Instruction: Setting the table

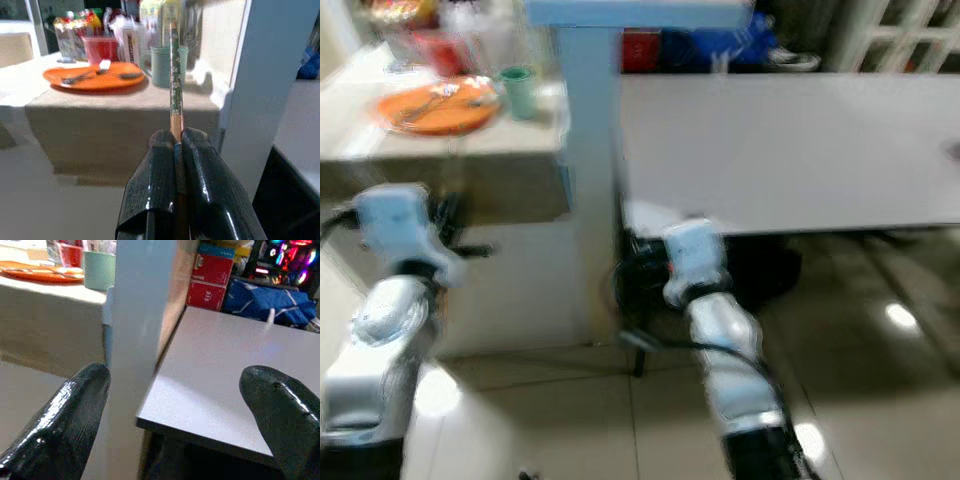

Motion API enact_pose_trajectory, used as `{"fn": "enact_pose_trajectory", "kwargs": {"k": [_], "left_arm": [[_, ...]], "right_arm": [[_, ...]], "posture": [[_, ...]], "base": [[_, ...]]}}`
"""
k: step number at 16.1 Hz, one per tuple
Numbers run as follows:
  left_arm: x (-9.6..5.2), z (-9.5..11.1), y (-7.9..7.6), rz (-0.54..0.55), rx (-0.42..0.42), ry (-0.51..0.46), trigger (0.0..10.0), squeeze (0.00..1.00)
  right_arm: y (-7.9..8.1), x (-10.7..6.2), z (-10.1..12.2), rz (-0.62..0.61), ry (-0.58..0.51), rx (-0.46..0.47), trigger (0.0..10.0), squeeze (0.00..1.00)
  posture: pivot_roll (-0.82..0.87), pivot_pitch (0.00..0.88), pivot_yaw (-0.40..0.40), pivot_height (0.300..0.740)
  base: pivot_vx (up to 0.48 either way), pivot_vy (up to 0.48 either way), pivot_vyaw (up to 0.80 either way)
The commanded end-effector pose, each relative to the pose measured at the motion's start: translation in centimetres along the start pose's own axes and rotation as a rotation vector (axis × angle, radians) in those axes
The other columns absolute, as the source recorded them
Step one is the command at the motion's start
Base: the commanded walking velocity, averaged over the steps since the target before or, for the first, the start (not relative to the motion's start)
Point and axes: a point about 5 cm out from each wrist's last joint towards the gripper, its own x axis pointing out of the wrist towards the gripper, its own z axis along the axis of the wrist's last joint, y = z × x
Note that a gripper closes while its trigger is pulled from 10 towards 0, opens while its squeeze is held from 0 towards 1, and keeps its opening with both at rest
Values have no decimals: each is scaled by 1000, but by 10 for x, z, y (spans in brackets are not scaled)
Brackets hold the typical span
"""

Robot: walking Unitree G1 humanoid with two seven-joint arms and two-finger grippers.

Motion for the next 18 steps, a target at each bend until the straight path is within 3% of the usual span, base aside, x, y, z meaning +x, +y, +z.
{"fn": "enact_pose_trajectory", "kwargs": {"k": [1,10,18], "left_arm": [[2,5,-11,-37,-3,-22,0,0],[2,9,-17,-55,4,-37,0,0],[8,8,-14,-25,0,-15,0,0]], "right_arm": [[-12,-1,2,-29,-1,-21,10000,0],[-10,0,1,-21,1,-24,10000,0],[-10,-1,1,-25,-1,-24,10000,0]], "posture": [[-55,7,38,740],[-50,2,36,740],[-60,0,44,740]], "base": [[334,-341,0],[66,-415,0],[276,-385,0]]}}
